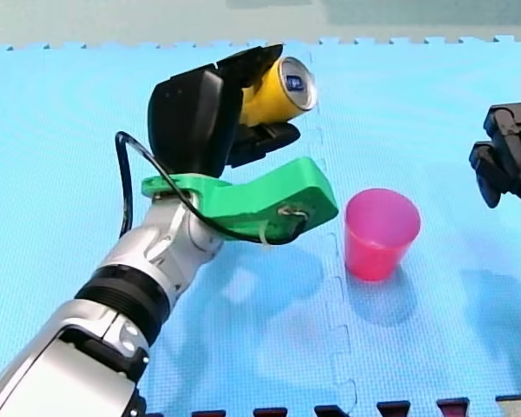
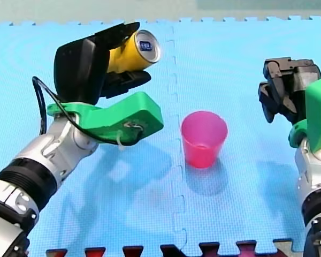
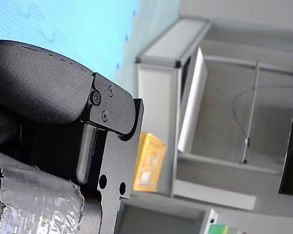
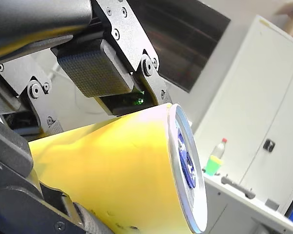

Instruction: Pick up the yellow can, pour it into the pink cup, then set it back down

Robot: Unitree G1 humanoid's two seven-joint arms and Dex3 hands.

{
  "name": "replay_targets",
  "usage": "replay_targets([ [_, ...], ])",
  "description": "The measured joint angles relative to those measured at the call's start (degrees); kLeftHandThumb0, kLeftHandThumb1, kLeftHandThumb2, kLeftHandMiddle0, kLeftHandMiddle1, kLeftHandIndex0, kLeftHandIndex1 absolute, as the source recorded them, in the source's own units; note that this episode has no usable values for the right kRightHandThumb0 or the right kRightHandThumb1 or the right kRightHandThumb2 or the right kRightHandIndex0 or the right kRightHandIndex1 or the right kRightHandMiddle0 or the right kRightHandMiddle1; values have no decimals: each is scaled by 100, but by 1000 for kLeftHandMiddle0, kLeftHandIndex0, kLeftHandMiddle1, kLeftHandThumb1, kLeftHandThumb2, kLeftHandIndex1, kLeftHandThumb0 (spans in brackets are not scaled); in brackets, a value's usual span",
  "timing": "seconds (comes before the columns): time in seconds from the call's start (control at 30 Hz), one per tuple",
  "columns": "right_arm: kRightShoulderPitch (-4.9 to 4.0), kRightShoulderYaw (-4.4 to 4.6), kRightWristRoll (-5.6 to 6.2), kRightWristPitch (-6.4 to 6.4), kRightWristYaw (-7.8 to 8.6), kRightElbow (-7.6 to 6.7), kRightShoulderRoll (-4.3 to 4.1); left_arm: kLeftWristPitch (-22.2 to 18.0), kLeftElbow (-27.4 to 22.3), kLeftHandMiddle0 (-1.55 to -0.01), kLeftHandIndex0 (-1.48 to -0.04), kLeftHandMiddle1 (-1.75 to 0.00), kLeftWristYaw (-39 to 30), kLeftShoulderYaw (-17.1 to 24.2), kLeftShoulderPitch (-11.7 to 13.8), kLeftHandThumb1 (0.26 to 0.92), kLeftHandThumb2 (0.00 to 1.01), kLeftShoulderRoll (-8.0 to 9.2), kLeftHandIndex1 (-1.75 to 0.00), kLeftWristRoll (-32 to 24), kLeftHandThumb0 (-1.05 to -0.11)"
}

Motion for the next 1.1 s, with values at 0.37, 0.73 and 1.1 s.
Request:
replay_targets([
  [0.37,35,5,0,20,12,-29,-10,-38,-166,-1254,-1167,-130,-460,338,198,743,1,-41,-1,-459,-515],
  [0.73,40,35,-23,70,46,-29,-33,-373,-290,-1295,-1187,-91,-746,630,362,748,1,-97,-7,-806,-506],
  [1.1,42,79,-40,89,41,-17,-55,-847,-259,-1312,-1217,-58,-1180,957,519,749,0,-136,-11,-1212,-472],
])
